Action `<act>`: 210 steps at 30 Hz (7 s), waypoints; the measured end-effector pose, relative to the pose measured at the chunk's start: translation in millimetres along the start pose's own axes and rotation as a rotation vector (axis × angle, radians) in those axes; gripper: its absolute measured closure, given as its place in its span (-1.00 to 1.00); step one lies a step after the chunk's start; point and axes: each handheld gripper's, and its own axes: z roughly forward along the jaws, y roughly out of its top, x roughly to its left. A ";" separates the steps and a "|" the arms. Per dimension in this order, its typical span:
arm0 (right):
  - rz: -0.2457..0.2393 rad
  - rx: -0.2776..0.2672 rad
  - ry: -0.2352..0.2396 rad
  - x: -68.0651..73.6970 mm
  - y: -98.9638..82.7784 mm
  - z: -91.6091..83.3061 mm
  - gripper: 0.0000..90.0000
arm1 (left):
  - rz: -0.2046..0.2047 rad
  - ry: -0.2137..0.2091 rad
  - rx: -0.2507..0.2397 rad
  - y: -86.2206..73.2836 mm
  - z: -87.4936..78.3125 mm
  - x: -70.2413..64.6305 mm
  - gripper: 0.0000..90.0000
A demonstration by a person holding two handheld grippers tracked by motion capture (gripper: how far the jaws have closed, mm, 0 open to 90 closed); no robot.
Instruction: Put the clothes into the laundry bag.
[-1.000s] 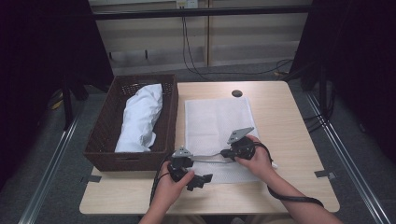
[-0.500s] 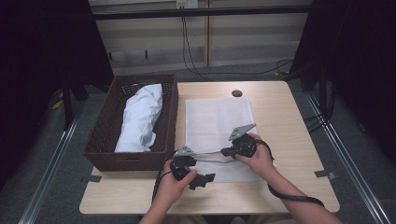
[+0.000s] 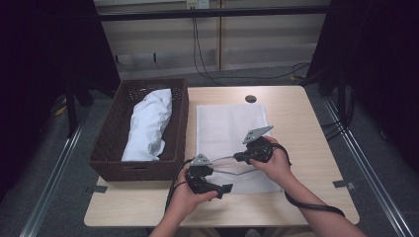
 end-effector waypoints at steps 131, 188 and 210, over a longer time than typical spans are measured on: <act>0.052 -0.098 -0.168 -48.1 76.3 -59.3 0.98 | -0.080 0.190 0.086 19.5 63.1 -0.5 1.00; 0.013 -0.042 -0.143 -48.8 65.6 -47.1 0.98 | -0.069 0.205 0.015 109.0 -34.5 15.8 -0.60; 0.020 -0.042 -0.161 -54.1 61.6 -50.8 0.98 | -0.087 0.324 0.022 134.0 -78.8 71.9 -0.65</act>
